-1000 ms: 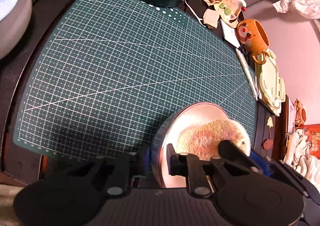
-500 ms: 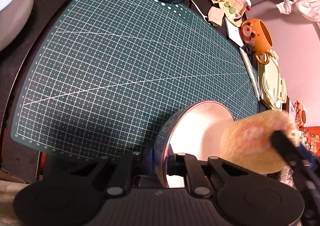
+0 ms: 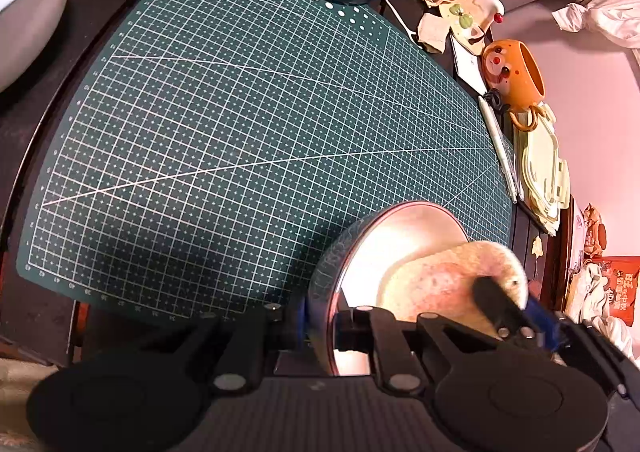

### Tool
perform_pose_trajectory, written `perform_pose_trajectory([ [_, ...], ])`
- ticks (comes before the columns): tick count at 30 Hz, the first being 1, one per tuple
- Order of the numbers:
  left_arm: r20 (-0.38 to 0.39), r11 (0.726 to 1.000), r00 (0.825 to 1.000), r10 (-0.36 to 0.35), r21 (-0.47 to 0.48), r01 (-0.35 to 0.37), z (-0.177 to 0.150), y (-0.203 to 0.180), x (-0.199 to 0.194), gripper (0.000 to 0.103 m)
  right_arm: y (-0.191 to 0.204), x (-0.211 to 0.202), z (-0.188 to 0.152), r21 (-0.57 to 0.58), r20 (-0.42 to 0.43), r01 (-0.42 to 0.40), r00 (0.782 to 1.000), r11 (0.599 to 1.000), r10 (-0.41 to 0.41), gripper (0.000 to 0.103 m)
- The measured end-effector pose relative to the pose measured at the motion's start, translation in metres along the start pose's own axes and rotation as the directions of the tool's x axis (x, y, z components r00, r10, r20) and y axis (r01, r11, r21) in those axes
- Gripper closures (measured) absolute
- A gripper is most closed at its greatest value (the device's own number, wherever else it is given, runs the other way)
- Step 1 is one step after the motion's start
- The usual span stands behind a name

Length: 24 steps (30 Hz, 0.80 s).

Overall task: Clean bowl
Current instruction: 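Hold the white bowl tilted with the left gripper while the right gripper wipes the sponge inside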

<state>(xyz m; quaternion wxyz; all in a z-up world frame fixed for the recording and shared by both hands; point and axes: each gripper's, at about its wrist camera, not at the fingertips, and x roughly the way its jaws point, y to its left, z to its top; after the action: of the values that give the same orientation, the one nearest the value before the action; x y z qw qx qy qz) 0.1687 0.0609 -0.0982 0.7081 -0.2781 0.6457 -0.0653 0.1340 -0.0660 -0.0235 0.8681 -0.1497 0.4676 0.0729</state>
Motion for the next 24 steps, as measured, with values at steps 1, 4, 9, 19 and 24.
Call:
perform_pose_trajectory([
  [1,-0.001,1.0,1.0,0.0,0.0,0.0,0.0,0.0,0.0,0.091,-0.002,-0.003,0.001,-0.006,0.004,0.005,1.0,1.0,-0.005,0.091],
  [4,-0.003,1.0,1.0,0.0,0.002,0.0,0.0,0.0,0.0,0.092,-0.01,-0.014,0.008,0.01,0.033,0.011,0.999,1.0,-0.011,0.091],
  [9,-0.012,1.0,1.0,-0.003,0.006,0.003,0.0,0.0,0.001,0.091,-0.019,-0.036,0.02,0.063,0.084,-0.032,0.996,0.998,0.027,0.091],
  [19,-0.083,0.996,0.996,-0.041,0.078,0.048,0.0,0.004,0.005,0.087,-0.014,-0.007,0.014,0.191,-0.014,-0.157,0.987,0.969,0.162,0.091],
  [24,-0.107,0.993,0.992,-0.062,0.097,0.073,-0.001,0.006,0.007,0.086,-0.017,0.004,0.008,0.188,-0.052,-0.114,0.991,0.976,0.126,0.091],
])
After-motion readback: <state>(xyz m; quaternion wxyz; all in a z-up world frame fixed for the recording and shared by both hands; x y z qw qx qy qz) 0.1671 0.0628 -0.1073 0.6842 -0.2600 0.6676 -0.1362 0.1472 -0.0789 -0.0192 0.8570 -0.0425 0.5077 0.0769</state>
